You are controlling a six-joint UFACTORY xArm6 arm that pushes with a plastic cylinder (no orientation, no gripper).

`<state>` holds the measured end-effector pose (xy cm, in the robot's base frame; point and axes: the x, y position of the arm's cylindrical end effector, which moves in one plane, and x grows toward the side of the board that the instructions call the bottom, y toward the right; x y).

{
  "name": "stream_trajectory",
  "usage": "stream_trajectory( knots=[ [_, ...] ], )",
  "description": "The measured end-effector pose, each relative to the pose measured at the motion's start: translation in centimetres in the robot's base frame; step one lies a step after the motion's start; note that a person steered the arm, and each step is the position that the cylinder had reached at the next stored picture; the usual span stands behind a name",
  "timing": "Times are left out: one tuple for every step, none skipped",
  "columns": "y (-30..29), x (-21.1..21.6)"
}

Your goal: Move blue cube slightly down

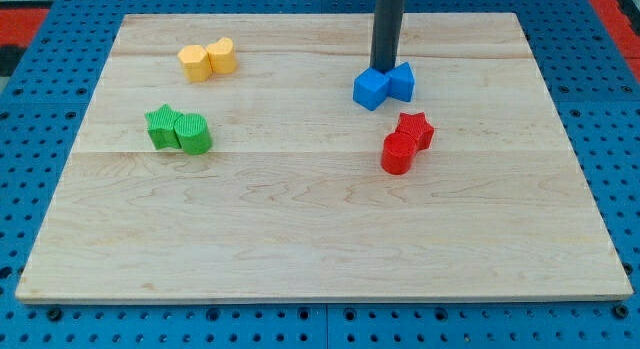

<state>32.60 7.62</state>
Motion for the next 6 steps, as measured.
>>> stream_trajectory(
  knots=[
    [-1.1,1.6],
    [-2.7,0.9],
    [-3.5,1.1],
    [-3.9,2.0],
    [-4.1,3.7],
    [-5.9,4.2]
  ],
)
